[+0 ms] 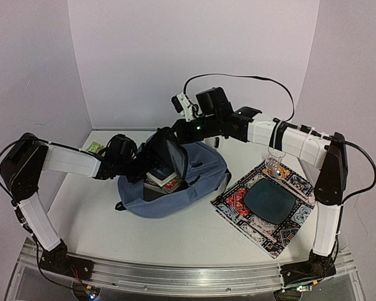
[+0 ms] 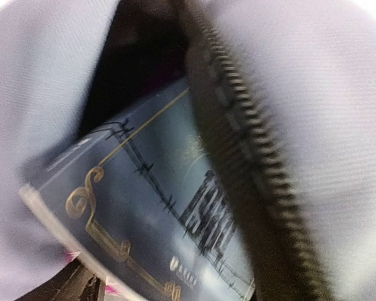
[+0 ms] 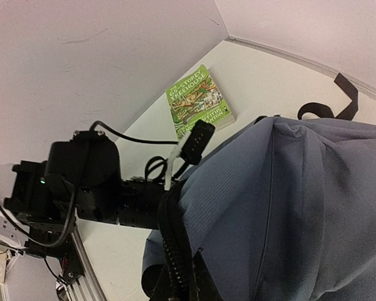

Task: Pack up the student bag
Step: Place the book in the largest pocket of the bag, then place the largest pocket of the student bag.

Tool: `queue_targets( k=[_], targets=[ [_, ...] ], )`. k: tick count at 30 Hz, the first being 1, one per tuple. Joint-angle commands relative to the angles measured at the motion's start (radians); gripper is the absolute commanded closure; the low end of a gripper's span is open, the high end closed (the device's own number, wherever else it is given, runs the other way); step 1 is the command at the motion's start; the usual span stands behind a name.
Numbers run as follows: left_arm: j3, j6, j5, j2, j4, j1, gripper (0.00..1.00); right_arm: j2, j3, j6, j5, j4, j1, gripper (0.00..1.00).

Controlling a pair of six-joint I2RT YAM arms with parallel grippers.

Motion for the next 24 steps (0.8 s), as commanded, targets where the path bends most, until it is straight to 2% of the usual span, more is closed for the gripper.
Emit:
queue_targets(
  k=[1,4,9,14,18,24],
  targets=[
    [0.035,0.141,-0.119,-0.119,-0.234,0.001,0.13,0.002,-0.033,0.021,0.015,0.049,-0.009,1.0],
    [0.009,0.163,-0.149,-0.183,-0.298,0.003,0.07,0.012,-0.074,0.058,0.022,0.049,-0.027,1.0],
    [-0.006,0.198,-0.188,-0.276,-0.4,0.015,0.05,0.046,-0.123,0.11,0.031,0.049,-0.047,1.0],
    [-0.04,0.222,-0.149,-0.332,-0.447,0.143,0.06,0.086,-0.169,0.164,0.043,0.049,-0.071,0.98],
    [-0.008,0.266,-0.107,-0.285,-0.501,0.273,0.06,0.099,-0.205,0.182,0.048,0.049,-0.082,0.9],
    [0.11,0.352,-0.188,-0.131,-0.551,0.38,0.03,0.069,-0.213,0.139,0.028,0.053,-0.083,0.74]
  ],
)
